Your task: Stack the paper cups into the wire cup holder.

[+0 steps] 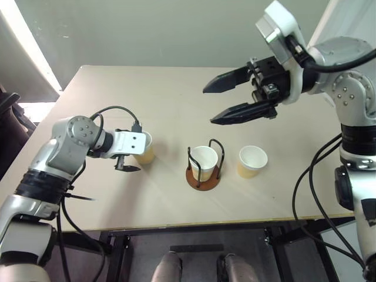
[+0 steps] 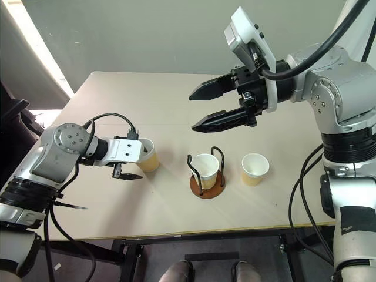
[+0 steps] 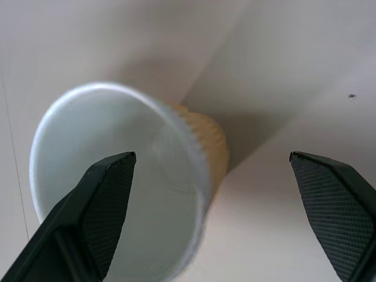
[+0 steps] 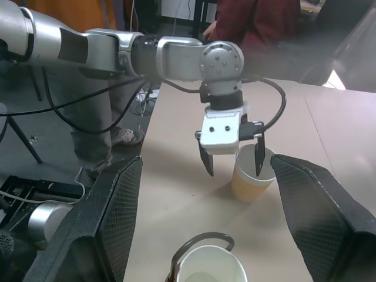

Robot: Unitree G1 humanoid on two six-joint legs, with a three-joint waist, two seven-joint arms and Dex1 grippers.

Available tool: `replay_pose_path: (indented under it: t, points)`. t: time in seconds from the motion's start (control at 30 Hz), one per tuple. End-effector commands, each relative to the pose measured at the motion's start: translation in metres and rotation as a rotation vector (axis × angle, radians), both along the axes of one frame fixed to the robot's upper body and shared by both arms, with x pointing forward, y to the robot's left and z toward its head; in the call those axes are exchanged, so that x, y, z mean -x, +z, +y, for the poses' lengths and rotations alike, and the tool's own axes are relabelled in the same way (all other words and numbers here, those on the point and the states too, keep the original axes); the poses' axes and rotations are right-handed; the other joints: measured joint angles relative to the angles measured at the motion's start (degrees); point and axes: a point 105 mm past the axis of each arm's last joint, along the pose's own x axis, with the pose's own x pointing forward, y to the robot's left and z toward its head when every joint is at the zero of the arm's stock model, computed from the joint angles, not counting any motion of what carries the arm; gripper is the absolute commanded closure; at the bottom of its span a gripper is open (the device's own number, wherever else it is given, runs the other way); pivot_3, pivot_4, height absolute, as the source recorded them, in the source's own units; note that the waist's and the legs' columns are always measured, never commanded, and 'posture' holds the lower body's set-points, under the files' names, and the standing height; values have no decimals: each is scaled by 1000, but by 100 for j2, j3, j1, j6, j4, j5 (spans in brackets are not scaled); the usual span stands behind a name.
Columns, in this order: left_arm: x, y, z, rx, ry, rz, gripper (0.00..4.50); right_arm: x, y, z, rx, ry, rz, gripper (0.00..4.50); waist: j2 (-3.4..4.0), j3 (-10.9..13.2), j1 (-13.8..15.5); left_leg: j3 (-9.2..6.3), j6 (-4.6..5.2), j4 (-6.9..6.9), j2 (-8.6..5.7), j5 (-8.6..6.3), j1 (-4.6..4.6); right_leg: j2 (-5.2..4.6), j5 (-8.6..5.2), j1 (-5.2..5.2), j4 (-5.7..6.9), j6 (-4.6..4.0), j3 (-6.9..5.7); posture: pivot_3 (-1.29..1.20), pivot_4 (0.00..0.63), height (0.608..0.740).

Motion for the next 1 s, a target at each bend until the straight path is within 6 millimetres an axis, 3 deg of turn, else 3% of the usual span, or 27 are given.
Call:
replay_pose_path:
  t: [0.03,0.17,0.4,0.63,1.0]
  points:
    - [-7,10,-1,-16,-19,-41,626,4,7,-3,-10,0,-48,870,0,0,-5,1,0,0,0,0,0,0,0,0,0,0,1,0,150,740]
    - [-9,18,-5,18,-38,-26,1950,3,3,-7,3,-9,-39,870,0,0,-2,0,0,0,-1,0,-1,0,1,-1,-1,1,0,0,150,740]
    - [5,41,-25,123,-118,41,4367,1,-18,-22,90,-23,0,870,-2,-1,-1,5,0,2,-3,0,-8,0,8,0,-5,13,1,0,150,740]
    - [27,74,-56,209,-243,87,4442,0,-20,-26,112,-34,-13,870,-2,-1,0,8,2,7,-2,2,-8,0,14,1,-4,24,1,0,150,740]
    - [35,132,-103,273,-431,71,4442,6,-6,-36,122,-67,-72,870,-2,-1,10,11,6,11,-1,2,-12,-2,19,4,-14,32,5,0,150,740]
